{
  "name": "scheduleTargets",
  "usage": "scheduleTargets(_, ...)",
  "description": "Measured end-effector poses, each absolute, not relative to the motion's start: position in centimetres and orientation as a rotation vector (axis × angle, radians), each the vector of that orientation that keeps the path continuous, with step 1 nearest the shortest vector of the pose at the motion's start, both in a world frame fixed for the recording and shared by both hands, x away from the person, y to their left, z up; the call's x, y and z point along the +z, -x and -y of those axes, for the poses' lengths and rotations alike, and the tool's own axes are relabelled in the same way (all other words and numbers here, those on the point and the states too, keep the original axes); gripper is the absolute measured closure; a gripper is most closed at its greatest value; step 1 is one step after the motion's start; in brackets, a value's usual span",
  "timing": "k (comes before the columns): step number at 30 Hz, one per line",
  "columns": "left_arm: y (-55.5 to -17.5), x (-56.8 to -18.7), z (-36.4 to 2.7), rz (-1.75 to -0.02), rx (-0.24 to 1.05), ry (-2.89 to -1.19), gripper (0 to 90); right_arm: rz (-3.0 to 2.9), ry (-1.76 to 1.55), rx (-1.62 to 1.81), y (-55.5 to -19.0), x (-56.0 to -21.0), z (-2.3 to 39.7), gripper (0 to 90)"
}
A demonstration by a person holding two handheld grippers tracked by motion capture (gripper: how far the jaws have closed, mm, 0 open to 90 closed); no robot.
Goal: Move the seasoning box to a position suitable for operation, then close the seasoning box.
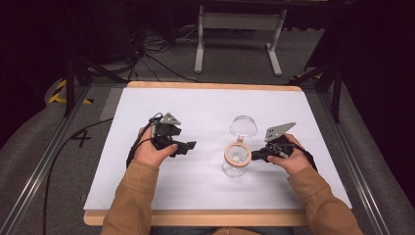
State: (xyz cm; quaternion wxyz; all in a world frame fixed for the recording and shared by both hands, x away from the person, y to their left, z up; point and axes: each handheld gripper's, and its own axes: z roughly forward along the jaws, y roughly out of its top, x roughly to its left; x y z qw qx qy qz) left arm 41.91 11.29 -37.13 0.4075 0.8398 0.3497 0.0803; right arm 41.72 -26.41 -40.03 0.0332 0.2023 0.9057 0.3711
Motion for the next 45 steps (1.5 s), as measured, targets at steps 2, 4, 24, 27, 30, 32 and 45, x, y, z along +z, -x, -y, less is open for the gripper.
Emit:
scheduleTargets(2, -41.9, -37.2, -11.2, -0.876, 0.203, -2.114, 23.5, -2.785, -0.626, 1.144, -41.7, -40.0, 26.4, 90.0)
scheduleTargets(4, -42.0, -37.3, -11.0, -0.88, 0.206, -2.111, 23.3, -2.777, -0.633, 1.159, -41.7, -40.0, 26.5, 90.0)
scheduleTargets(24, -43.9, -36.4, -8.0, -0.751, 0.156, -1.999, 89.6, -2.615, -0.7, 1.277, -38.6, -36.6, 28.5, 90.0)
scheduleTargets(27, -44.1, -36.2, -7.5, -0.745, 0.164, -1.986, 89.7, -2.606, -0.694, 1.295, -38.4, -36.3, 28.3, 90.0)
scheduleTargets(30, -44.7, -35.8, -6.5, -0.709, 0.16, -1.999, 89.8, -2.601, -0.68, 1.321, -38.0, -36.0, 28.2, 90.0)
scheduleTargets(32, -45.1, -35.7, -5.6, -0.691, 0.167, -2.001, 89.8, -2.594, -0.671, 1.348, -37.8, -35.6, 28.0, 90.0)
scheduleTargets(45, -47.0, -34.8, -2.7, -0.654, 0.118, -1.927, 89.3, -2.459, -0.675, 1.515, -37.3, -34.5, 27.2, 90.0)
